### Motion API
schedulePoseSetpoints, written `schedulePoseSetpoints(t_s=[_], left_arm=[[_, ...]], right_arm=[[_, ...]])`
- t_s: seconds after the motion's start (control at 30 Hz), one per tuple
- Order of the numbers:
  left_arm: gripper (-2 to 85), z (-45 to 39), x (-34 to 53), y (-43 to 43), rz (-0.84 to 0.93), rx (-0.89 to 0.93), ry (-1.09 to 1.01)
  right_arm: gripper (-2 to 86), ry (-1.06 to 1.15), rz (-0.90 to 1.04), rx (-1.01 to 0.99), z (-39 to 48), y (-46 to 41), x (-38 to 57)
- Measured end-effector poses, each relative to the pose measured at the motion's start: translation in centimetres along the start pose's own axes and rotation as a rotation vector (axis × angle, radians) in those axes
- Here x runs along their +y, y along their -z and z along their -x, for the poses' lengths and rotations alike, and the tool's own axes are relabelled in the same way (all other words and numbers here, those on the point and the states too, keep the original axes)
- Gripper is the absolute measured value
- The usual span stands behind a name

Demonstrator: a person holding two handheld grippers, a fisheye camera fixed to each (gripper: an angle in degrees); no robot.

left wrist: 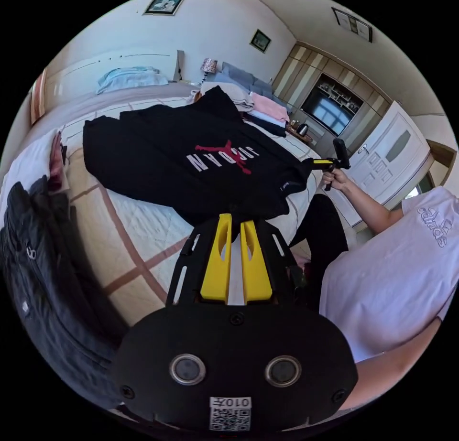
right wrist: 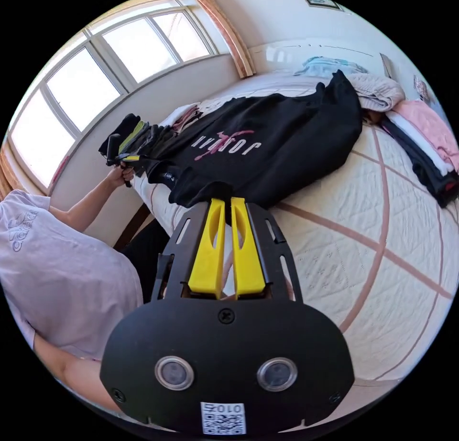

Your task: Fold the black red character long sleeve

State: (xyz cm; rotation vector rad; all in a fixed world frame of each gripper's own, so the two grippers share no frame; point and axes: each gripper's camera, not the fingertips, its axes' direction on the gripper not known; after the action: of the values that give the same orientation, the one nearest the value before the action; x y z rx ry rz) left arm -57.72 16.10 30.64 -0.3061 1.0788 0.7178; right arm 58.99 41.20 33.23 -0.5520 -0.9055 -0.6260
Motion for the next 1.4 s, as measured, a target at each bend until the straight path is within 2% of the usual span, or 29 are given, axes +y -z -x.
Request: schedulePoseSetpoints(t_s=[0.13,0.3,0.4,0.7,0.83,0.97,1.13,1.2,1.3,1.4], left_arm=[[0.2,-1.6,0.5,0.5,-0.075,-0.034,-0.03],[0.1,-4.4,-0.2,-0.5,0.013,-0.13,-0.138],[0.1,-4.4,0.6,-2.2,0.037,-0.117,-0.113],[0.4,-5.6,2.2,-3.9,0.022,-0.106,-0.138],[1.6,-5.6,3.2,-6.8,0.122,-0.127,-0.081],[3.2,-6.6,5.1,-5.5,0.026,-0.111,-0.036],[4.5,-10.2,7.1,-4.2,0.117,-0.162,-0.107],[4.8,-11.4,7.6,-3.7,0.108,-0.183,-0.114],[4.8,-12.8,6.8,-3.5,0.028,-0.115,-0.147],[4.5,-13.7,4.8,-5.7,0.007,-0.074,-0.181]], right_arm=[[4.0,0.016,-0.047,0.003,-0.4,1.5,-0.2],[3.9,0.12,0.064,0.102,0.3,0.9,-1.5],[3.9,0.093,0.108,0.096,-0.6,-0.9,-1.0],[4.1,0.072,0.085,0.081,-1.6,-1.8,-0.4],[5.0,-0.001,0.157,0.112,-2.3,-4.0,-0.4],[6.4,0.007,0.093,0.141,-1.2,-2.6,0.8],[7.0,0.052,0.19,0.14,1.0,-1.1,2.6],[6.9,0.061,0.165,0.141,2.4,-0.4,2.8],[6.7,0.108,0.054,0.075,4.4,-0.5,1.1],[6.5,0.105,0.061,0.053,5.0,-3.1,-1.5]])
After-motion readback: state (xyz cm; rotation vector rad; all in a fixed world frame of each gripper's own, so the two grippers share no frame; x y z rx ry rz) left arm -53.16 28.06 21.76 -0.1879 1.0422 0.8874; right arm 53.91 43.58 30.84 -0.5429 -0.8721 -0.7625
